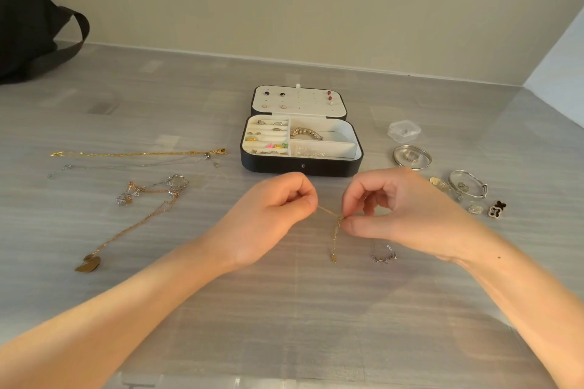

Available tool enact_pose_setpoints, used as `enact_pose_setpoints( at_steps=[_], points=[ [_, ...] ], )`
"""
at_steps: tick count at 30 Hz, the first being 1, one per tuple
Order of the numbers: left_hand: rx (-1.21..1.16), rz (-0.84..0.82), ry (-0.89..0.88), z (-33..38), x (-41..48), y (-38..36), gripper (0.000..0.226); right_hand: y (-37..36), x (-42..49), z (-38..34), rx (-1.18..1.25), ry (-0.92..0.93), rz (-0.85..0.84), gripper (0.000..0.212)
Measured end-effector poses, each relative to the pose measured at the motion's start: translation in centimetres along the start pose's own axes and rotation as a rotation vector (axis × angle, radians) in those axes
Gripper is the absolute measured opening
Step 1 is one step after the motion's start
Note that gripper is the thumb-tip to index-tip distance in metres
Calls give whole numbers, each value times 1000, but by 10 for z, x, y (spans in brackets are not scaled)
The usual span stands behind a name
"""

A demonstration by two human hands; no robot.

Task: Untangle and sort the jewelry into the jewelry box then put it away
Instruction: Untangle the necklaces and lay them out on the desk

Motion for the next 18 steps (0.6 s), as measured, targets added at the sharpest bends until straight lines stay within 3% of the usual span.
enact_pose_setpoints(
  at_steps=[9,18],
  points=[
    [-124,27,-14,6,-1,4,19,2,2,6,137,-29,-20,12],
    [-313,101,113,-1,-1,14,13,5,2,5,337,-25,-47,12]
  ],
)
Point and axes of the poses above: each hand's wrist, its own x-axis towards the middle knuckle, its own y-axis out of the back of the hand, z = x × y, the point moved 5 cm from there along x, towards the middle knuckle, and after that the axes turned 10 degrees about x, right-handed, at the moved point
